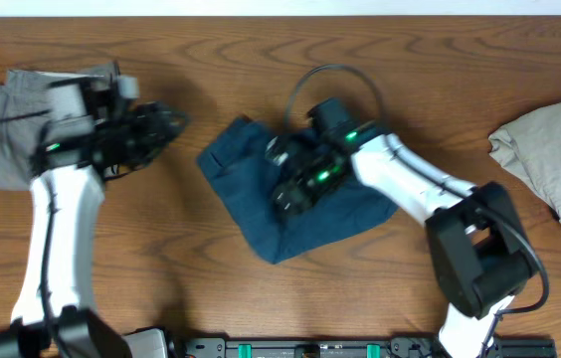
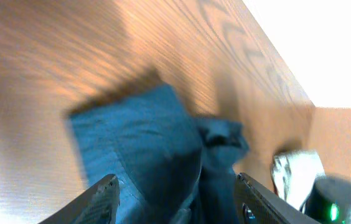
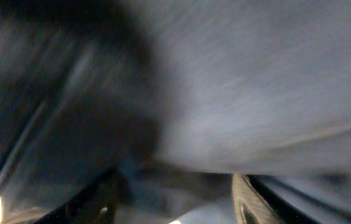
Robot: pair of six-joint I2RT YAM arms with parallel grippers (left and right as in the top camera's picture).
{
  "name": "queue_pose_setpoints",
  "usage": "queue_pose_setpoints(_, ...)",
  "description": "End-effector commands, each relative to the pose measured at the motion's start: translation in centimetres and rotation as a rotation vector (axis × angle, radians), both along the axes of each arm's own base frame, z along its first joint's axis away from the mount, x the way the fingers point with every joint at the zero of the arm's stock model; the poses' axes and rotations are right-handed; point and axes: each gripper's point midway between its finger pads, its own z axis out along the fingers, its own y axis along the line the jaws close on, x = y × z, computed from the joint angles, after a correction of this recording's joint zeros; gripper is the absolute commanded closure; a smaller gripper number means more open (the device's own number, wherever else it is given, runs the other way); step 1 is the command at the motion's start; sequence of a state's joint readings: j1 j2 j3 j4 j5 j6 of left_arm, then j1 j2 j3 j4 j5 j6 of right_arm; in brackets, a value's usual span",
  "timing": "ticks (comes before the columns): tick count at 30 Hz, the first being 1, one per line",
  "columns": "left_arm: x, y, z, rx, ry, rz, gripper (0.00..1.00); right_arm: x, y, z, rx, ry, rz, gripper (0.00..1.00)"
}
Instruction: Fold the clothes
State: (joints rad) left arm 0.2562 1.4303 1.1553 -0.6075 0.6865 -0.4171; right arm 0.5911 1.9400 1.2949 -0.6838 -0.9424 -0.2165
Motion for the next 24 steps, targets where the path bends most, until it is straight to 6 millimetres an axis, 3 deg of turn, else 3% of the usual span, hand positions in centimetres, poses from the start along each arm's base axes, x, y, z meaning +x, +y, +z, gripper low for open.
queue_pose_setpoints(1, -0.8, 3.3, 1.0, 0.072, -0.03, 0.071, 0.39, -2.4, 1.9, 1.5, 0.112, -0.038, 0.133, 0.32)
queue_pose_setpoints(3, -1.3, 4.2, 1.3, 0.072, -0.028, 0.098, 0.39, -1.5, 1.4, -0.3, -0.007, -0.093, 0.1, 0.33)
queue_pose_setpoints(5, -1.7, 4.1, 1.2, 0.068, -0.016, 0.099, 0.4, 0.9, -0.7, -3.0, -0.226, -0.138, -0.032, 0.36)
queue_pose_setpoints(6, -1.9, 3.7, 1.0, 0.064, -0.003, 0.091, 0.39, 2.4, -2.2, -4.2, -0.345, -0.158, -0.12, 0.36)
queue_pose_setpoints(8, -2.4, 2.9, 0.6, 0.06, 0.024, 0.064, 0.39, 5.7, -7.2, -5.8, -0.626, -0.207, -0.346, 0.34)
queue_pose_setpoints(11, -3.0, 1.7, -0.1, 0.088, 0.057, 0.018, 0.38, 8.0, -13.3, -5.3, -0.848, -0.24, -0.535, 0.34)
queue_pose_setpoints(14, -3.2, 1.4, -1.3, 0.172, 0.101, 0.014, 0.32, 9.1, -16.8, -3.8, -0.893, -0.222, -0.64, 0.33)
queue_pose_setpoints(18, -2.1, 1.1, -2.7, 0.324, 0.105, -0.013, 0.27, 10.8, -19.5, -2.5, -0.861, -0.183, -0.769, 0.28)
queue_pose_setpoints(24, -0.4, 3.8, -5.7, 0.497, 0.168, 0.057, 0.21, 13.6, -19.1, -1.8, -0.692, -0.165, -0.831, 0.21)
